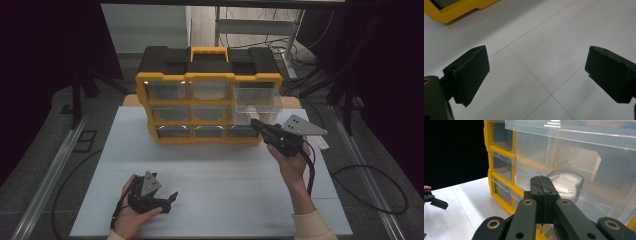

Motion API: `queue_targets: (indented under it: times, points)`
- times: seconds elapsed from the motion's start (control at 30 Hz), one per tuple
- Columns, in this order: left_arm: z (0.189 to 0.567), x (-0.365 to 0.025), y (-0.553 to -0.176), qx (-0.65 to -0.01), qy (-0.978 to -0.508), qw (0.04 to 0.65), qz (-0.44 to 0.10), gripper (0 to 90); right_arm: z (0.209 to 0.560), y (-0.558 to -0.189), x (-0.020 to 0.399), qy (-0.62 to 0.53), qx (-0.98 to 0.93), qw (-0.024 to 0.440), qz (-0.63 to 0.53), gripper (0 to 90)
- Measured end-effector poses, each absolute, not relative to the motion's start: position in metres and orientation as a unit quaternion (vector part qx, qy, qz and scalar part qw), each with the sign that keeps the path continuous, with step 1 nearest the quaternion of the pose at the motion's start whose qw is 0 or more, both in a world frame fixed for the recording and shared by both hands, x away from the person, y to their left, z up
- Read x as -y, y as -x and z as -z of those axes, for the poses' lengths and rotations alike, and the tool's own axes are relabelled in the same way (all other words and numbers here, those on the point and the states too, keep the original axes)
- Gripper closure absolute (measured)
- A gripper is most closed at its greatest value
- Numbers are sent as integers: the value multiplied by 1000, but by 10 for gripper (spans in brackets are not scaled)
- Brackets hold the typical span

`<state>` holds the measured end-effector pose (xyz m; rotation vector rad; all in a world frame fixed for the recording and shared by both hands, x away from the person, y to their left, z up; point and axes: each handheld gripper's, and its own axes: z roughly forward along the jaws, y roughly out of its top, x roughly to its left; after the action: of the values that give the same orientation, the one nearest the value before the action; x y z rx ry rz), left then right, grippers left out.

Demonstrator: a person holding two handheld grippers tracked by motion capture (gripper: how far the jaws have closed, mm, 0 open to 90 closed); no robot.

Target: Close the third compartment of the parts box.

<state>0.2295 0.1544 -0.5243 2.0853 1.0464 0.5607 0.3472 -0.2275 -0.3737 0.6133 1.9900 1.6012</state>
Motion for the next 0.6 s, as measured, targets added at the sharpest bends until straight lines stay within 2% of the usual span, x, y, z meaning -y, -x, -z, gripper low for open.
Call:
queue_targets:
  times: [0.6]
  points:
    - [525, -154, -229, -408, -810, 362, -217, 62, 374, -353, 225, -231, -725, 251, -598, 899]
